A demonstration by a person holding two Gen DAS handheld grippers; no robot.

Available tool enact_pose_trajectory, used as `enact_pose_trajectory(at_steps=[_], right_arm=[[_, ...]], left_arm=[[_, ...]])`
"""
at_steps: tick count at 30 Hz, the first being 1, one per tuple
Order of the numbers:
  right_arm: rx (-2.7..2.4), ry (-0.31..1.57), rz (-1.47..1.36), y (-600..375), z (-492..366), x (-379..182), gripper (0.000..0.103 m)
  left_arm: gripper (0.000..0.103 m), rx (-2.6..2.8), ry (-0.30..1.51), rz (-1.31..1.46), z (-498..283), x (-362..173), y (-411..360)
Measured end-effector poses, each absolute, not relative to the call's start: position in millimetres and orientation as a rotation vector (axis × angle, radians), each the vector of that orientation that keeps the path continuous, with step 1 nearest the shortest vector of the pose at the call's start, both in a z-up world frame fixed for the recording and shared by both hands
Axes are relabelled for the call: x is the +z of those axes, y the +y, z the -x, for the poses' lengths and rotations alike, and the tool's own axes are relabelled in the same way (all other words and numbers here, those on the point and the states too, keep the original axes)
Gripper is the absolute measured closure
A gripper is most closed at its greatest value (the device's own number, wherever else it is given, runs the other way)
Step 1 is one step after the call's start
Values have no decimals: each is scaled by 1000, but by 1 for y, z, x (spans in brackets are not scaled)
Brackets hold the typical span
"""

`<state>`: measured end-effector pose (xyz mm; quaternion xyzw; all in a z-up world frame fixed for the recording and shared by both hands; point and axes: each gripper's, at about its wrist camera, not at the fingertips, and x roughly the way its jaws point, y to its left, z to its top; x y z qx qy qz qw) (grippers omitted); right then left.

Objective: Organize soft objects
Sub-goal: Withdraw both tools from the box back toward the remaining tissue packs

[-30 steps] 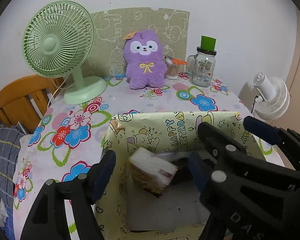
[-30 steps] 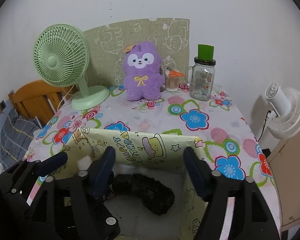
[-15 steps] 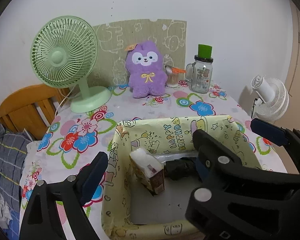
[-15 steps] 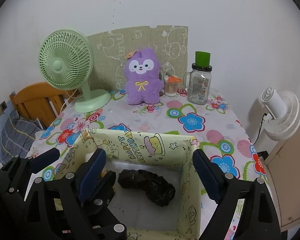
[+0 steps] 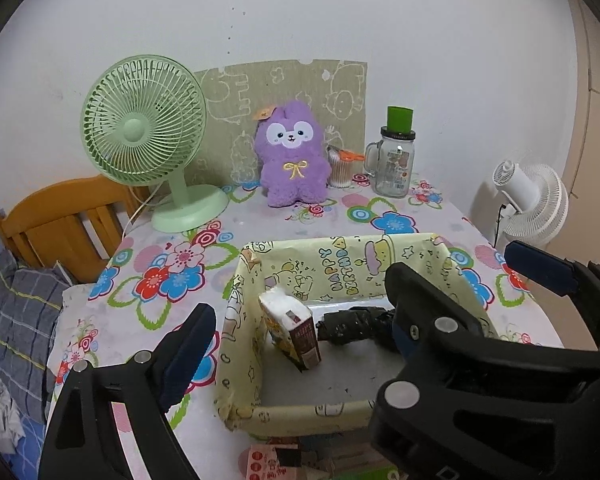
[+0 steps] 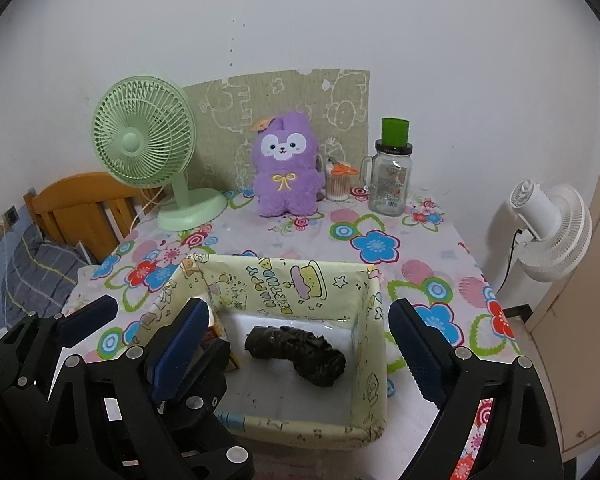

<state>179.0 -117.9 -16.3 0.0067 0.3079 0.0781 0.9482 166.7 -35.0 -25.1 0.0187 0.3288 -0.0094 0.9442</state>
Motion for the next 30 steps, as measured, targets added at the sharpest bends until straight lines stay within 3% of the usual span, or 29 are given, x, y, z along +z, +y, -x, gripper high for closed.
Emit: enact_pose_trajectory(at_steps=[30], right_arm=[[152, 558, -9, -121, -102, 1, 7]], left_arm=[[12, -19, 595, -27, -95, -9, -40]])
